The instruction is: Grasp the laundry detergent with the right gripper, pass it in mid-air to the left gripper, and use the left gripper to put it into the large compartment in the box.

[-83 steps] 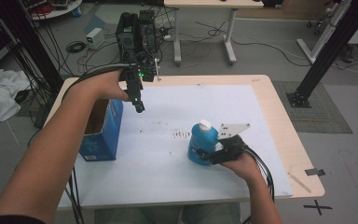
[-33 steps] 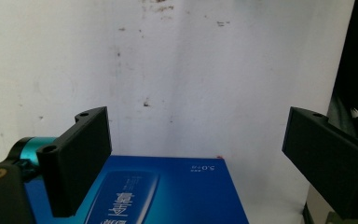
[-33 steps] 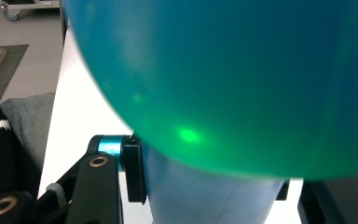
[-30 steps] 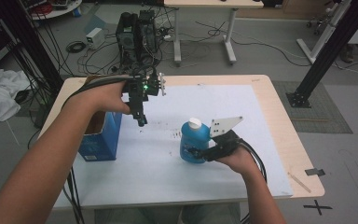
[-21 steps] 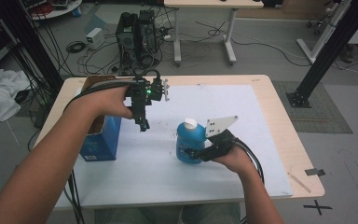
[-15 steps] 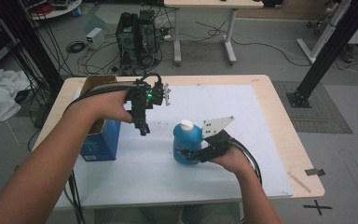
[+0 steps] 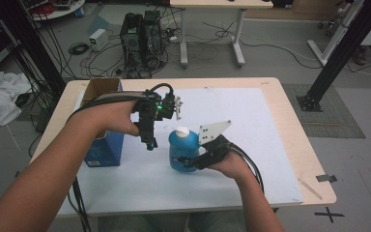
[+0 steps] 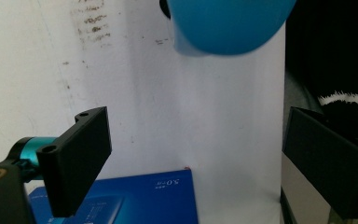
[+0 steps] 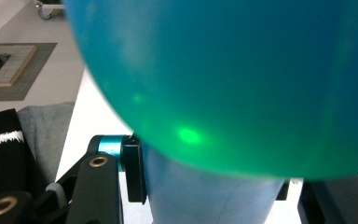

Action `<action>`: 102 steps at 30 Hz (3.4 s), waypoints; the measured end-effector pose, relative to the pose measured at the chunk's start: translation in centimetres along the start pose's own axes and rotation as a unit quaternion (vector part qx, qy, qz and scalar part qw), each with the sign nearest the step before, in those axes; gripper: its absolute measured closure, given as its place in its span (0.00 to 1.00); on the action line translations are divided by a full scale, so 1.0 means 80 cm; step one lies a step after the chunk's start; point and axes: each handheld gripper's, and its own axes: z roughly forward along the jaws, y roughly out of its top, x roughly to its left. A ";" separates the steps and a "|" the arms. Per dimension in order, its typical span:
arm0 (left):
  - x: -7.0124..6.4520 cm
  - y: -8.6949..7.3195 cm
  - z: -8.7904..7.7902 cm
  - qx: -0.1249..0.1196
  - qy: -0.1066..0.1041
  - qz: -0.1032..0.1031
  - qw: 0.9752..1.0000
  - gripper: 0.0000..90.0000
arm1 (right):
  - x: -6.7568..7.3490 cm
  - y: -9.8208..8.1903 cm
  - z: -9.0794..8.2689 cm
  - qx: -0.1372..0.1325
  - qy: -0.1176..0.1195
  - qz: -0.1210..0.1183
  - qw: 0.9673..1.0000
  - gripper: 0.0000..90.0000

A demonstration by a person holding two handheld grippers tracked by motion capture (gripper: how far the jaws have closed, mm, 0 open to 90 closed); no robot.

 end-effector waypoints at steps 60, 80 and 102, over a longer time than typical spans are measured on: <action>-0.024 0.039 0.026 0.036 -0.009 0.022 0.999 0.11 | 0.010 0.035 0.043 -0.011 0.036 -0.004 0.999 0.51; -0.027 0.043 0.023 0.039 -0.002 0.025 0.999 0.24 | 0.007 0.036 0.041 -0.022 0.031 -0.014 0.999 0.51; -0.028 0.047 0.024 0.053 -0.007 0.026 0.998 0.36 | 0.009 0.036 0.040 -0.020 0.033 -0.007 0.999 0.51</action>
